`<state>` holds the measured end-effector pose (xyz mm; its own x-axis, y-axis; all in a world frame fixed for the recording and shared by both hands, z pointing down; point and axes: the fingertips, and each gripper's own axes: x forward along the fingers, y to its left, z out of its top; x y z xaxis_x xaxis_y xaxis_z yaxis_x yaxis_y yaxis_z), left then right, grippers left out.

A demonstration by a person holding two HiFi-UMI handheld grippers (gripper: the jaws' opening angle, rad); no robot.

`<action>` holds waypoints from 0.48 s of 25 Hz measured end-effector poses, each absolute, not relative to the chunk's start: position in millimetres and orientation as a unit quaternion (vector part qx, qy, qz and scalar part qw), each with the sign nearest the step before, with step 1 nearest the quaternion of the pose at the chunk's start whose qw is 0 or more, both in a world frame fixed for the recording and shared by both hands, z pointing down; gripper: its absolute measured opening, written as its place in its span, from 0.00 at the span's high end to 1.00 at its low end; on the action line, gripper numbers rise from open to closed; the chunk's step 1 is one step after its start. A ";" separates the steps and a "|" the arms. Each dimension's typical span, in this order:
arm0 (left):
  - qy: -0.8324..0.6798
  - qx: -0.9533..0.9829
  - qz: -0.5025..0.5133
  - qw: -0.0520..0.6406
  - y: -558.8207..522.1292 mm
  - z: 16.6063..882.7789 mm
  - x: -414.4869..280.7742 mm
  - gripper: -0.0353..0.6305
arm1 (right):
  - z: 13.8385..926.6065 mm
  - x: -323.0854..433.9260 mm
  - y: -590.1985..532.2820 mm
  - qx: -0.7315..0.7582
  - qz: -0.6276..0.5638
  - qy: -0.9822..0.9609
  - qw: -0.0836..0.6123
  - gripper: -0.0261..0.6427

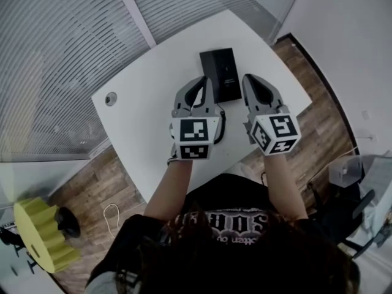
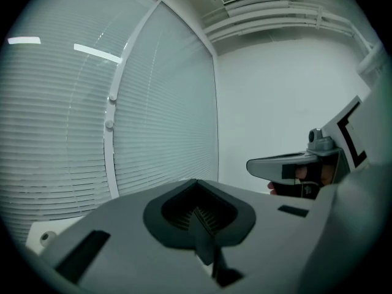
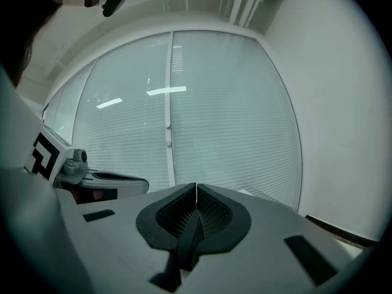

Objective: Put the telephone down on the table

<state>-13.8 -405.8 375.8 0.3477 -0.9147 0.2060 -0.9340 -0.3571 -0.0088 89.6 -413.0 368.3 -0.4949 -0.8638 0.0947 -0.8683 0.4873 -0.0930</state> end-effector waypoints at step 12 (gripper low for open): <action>-0.572 0.815 0.088 0.037 -399.2 370.6 -10.5 0.94 | 360.5 96.8 -401.1 0.513 0.041 -0.857 0.014 0.92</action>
